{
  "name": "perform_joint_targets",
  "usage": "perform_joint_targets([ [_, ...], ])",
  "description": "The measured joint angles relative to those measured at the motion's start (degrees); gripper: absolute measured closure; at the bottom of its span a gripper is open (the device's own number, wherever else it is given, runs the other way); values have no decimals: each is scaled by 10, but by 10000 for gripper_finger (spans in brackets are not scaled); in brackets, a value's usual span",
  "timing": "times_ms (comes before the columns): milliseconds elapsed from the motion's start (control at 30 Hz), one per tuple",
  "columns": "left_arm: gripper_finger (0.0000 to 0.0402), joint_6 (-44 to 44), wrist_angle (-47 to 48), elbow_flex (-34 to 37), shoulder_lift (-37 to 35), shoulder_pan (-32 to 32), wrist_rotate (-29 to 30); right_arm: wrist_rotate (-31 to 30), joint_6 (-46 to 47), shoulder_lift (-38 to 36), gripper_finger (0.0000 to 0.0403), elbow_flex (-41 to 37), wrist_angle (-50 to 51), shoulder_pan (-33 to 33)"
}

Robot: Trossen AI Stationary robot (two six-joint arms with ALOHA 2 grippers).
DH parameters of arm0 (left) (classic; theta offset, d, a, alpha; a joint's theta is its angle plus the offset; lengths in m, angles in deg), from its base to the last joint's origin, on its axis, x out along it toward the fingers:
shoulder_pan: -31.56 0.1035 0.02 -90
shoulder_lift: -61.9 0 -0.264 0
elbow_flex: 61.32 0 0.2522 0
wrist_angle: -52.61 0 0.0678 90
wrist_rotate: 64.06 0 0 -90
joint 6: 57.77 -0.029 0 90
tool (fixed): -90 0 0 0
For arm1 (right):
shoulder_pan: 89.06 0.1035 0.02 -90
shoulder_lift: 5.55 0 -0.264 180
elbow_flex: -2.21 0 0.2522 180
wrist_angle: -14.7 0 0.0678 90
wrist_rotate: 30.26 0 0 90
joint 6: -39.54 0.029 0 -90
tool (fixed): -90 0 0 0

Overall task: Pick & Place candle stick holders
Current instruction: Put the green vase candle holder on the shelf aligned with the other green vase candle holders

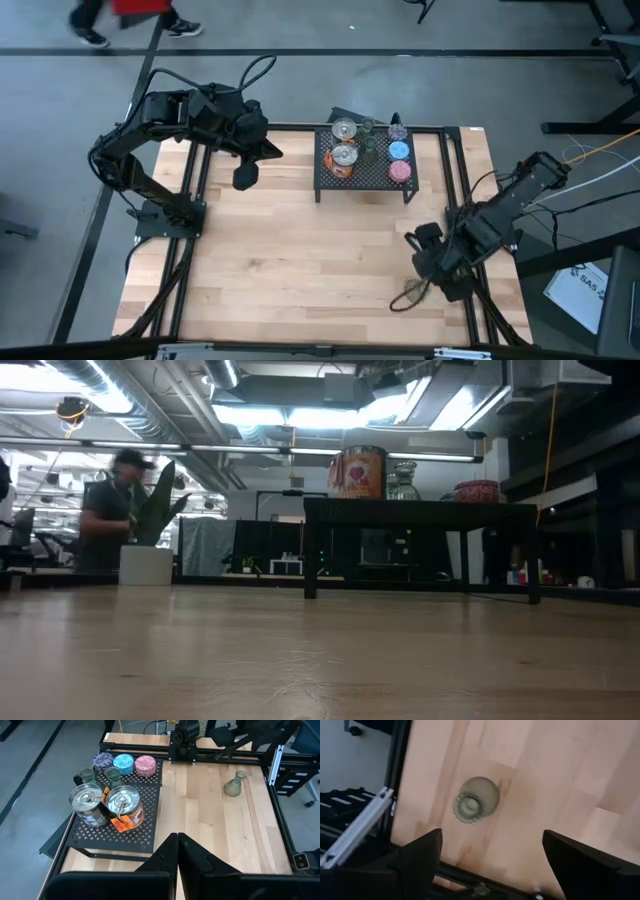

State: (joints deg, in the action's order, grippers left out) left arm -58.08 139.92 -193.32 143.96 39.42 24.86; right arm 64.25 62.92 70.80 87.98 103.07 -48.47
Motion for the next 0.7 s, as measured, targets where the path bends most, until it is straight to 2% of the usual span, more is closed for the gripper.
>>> perform_joint_targets([
  [233, 395, 0, 0, 0, 0, 0, 0, 0, 48, 25, 58, -34, -84, 52],
  [433, 395, -4, 0, 0, 0, 0, 0, -30, 76, 64, 58, -48, -110, 88],
  [700, 399, -5, 0, 0, 0, 0, 0, -32, 86, 118, 58, -63, -129, 107],
])
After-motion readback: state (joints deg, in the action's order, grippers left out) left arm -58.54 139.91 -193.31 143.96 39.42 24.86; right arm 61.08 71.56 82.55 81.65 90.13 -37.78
